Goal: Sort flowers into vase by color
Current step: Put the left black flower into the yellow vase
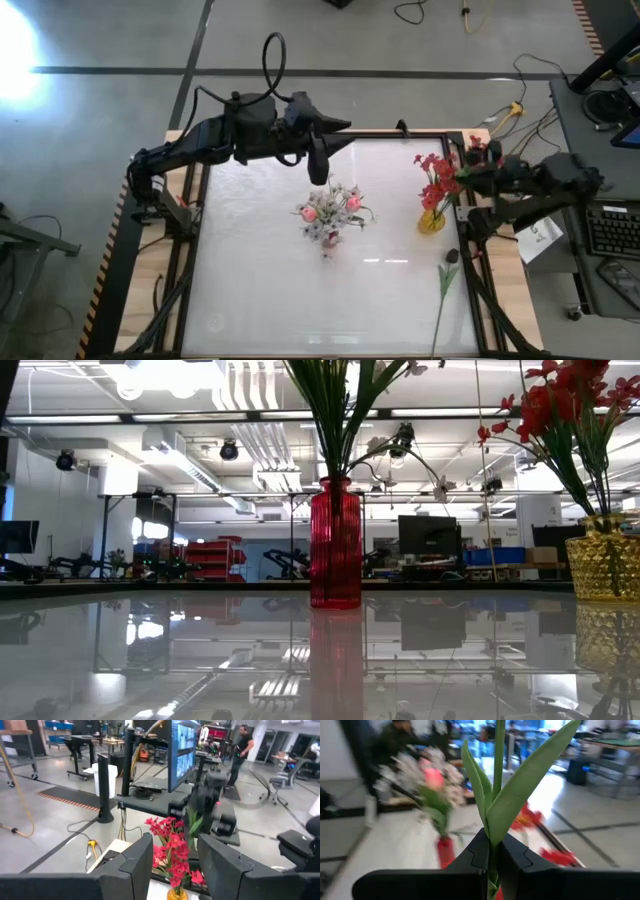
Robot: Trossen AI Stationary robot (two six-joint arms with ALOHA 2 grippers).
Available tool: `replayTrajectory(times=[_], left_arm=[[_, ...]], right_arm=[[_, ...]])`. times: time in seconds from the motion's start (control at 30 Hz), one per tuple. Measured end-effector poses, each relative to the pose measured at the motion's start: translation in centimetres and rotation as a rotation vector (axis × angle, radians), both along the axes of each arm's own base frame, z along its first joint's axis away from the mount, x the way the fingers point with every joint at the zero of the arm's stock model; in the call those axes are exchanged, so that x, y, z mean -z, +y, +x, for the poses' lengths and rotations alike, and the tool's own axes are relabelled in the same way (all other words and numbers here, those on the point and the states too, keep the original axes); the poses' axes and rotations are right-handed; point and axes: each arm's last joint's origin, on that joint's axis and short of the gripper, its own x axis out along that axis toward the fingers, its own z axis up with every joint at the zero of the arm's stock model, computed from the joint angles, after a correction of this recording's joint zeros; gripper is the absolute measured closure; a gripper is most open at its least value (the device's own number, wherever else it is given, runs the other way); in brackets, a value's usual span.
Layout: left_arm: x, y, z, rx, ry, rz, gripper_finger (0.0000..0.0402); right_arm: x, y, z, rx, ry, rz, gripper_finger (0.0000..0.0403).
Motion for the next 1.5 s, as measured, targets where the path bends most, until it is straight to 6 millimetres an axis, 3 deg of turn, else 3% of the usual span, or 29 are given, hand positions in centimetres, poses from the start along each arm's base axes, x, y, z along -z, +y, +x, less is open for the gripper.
replayTrajectory(times=[0.3,0.57,0.83,1.03,1.27,1.5], left_arm=[[1.1,0.1,1.8,-0.021,0.002,-0.015,0.0261],[2.6,0.2,3.7,-0.022,0.036,-0.023,0.0261],[2.7,0.2,3.9,-0.022,0.035,-0.023,0.0261],[1.7,0.1,2.9,-0.02,0.042,-0.02,0.0261],[0.3,0.1,1.3,-0.02,0.08,-0.015,0.0261],[0.6,0.0,0.1,-0.066,0.187,-0.014,0.0261]], right_arm=[[2.5,-0.3,-0.3,0.089,-0.006,-0.005,0.039],[3.2,-0.2,0.2,0.085,0.011,0.017,0.039],[4.1,-0.2,0.1,0.101,0.075,0.037,0.039],[4.8,0.0,0.6,0.109,0.164,0.062,0.0387],[4.8,0.4,1.8,0.118,0.26,0.1,0.0304],[2.3,0.5,2.1,0.137,0.366,0.157,0.022]])
